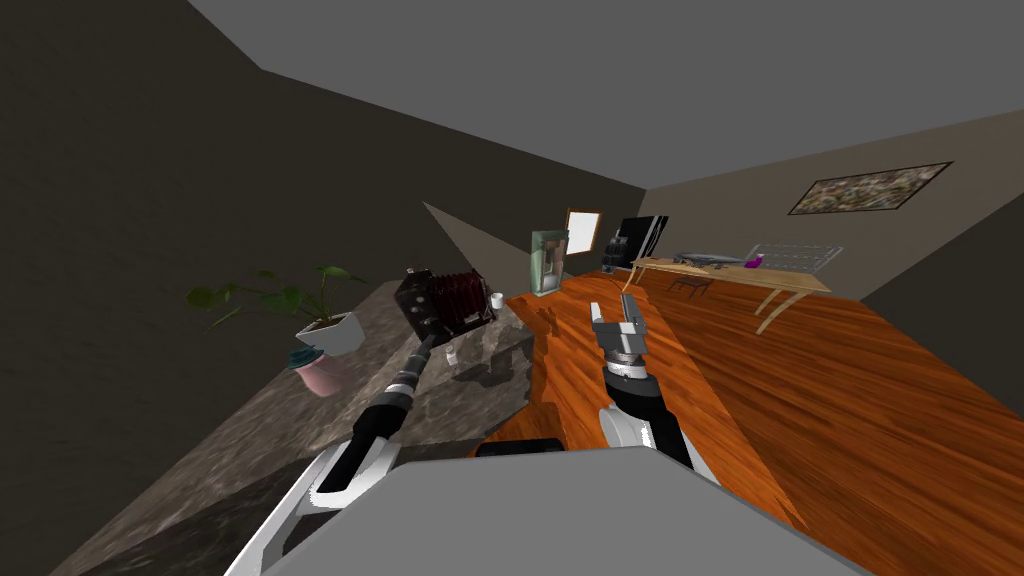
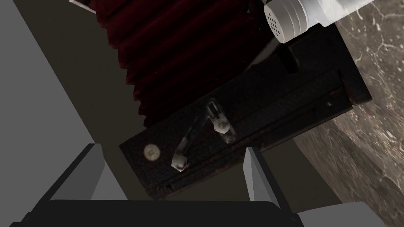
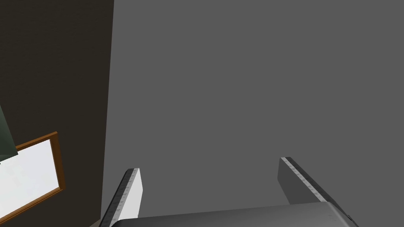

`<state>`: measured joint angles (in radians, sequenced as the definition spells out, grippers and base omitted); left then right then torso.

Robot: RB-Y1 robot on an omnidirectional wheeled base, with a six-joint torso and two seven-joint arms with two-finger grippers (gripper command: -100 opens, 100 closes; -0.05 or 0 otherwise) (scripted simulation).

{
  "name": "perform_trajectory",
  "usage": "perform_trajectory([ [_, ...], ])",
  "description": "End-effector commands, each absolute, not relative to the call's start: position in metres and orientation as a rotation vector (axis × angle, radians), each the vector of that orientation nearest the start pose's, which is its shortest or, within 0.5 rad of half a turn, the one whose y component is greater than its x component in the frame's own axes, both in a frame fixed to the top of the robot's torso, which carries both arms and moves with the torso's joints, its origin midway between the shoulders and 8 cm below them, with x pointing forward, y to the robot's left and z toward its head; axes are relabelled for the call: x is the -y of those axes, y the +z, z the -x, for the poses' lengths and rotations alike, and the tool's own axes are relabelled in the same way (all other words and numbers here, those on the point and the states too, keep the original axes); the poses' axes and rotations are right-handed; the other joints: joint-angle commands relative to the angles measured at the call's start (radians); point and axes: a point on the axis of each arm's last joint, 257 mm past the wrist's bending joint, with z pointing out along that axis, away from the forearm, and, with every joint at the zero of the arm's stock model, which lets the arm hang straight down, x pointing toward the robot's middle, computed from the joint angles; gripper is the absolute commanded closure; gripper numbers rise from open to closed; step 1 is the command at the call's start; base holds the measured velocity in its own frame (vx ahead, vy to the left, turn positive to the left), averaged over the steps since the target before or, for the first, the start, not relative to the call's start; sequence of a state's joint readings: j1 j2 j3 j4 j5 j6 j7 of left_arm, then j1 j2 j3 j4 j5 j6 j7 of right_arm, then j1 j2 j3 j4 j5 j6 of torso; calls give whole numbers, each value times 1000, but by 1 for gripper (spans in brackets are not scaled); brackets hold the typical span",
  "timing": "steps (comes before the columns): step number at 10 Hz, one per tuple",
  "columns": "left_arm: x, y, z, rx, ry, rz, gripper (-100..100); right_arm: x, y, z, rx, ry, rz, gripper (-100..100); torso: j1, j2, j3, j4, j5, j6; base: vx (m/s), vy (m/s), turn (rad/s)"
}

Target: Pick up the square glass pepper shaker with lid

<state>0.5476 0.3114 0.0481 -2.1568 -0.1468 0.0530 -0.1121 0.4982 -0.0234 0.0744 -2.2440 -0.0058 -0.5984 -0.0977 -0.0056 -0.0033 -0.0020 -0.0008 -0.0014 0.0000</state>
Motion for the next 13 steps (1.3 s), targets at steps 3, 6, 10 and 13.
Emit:
perform_trajectory([
  [3,-358,-203,-392,-1501,-585,806,-100,252,26,-337,-560,1489,-640,0,1,-1,0,0,0,0,60,-75,-3],
  [6,-372,-221,-387,-1565,-507,803,-100,252,26,-337,-560,1489,-640,0,-1,0,0,0,0,0,51,-96,0],
  [10,-408,-255,-373,-1695,-326,793,-100,252,26,-337,-560,1489,-640,0,-1,-1,-1,0,0,0,66,-89,-4],
  [13,-439,-277,-359,-1785,-179,781,-100,252,26,-337,-560,1489,-640,0,-1,-1,0,0,0,0,67,-114,-2],
])
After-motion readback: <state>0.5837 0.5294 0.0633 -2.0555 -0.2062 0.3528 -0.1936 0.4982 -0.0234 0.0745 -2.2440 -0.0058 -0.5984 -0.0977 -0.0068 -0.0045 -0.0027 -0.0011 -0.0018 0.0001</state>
